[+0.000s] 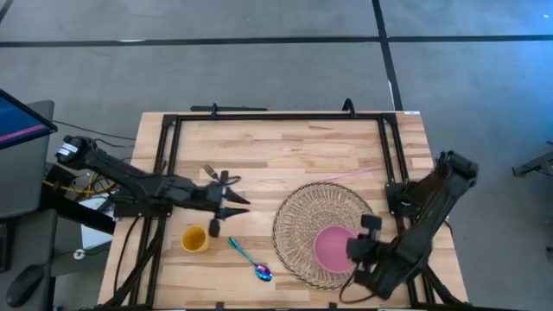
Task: Pick & Place Utensil
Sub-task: Put the black fork into the pink bowl on the brown mat
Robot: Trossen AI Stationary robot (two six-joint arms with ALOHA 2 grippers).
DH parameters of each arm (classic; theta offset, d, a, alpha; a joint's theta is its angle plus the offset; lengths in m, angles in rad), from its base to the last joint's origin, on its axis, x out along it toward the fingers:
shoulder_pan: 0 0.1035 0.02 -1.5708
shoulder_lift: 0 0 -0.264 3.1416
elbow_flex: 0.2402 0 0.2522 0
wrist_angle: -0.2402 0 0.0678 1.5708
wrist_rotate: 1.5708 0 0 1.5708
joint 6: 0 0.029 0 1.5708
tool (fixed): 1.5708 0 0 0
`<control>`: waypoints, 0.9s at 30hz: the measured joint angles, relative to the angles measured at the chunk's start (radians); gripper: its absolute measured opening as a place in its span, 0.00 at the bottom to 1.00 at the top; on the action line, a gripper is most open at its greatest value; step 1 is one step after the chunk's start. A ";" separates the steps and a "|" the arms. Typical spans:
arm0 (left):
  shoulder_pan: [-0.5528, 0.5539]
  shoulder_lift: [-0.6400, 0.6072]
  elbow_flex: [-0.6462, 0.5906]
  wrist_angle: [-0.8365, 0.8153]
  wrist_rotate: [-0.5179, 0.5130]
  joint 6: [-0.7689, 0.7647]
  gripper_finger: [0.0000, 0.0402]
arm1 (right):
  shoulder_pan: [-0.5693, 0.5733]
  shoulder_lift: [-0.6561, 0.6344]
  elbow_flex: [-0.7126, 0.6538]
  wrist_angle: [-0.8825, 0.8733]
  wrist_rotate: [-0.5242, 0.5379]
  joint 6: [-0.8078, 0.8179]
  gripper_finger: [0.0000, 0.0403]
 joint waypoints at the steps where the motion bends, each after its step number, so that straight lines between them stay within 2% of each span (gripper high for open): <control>1: 0.000 0.024 0.039 -0.048 0.000 0.002 0.25 | 0.001 -0.041 -0.020 0.010 0.023 -0.014 0.07; 5: 0.000 0.105 0.181 -0.256 0.020 0.008 0.28 | 0.002 -0.216 -0.134 0.139 0.170 -0.054 0.04; 10: 0.000 0.169 0.283 -0.475 0.023 0.034 0.35 | -0.021 -0.370 -0.333 0.452 0.307 -0.136 0.02; 13: 0.010 0.173 0.293 -0.615 -0.064 0.088 0.38 | -0.053 -0.409 -0.438 0.619 0.322 -0.193 0.02; 16: 0.054 0.147 0.295 -0.782 -0.222 0.106 0.42 | -0.093 -0.414 -0.508 0.734 0.319 -0.243 0.02; 18: 0.109 0.127 0.297 -0.882 -0.256 0.092 0.42 | -0.121 -0.411 -0.535 0.768 0.300 -0.254 0.02; 20: 0.182 0.118 0.297 -0.977 -0.207 0.058 0.42 | -0.153 -0.404 -0.547 0.785 0.280 -0.255 0.02; 24: 0.341 0.136 0.297 -1.116 -0.032 0.009 0.41 | -0.210 -0.398 -0.555 0.785 0.258 -0.257 0.02; 27: 0.431 0.169 0.296 -1.174 0.032 0.025 0.39 | -0.254 -0.398 -0.555 0.786 0.255 -0.257 0.03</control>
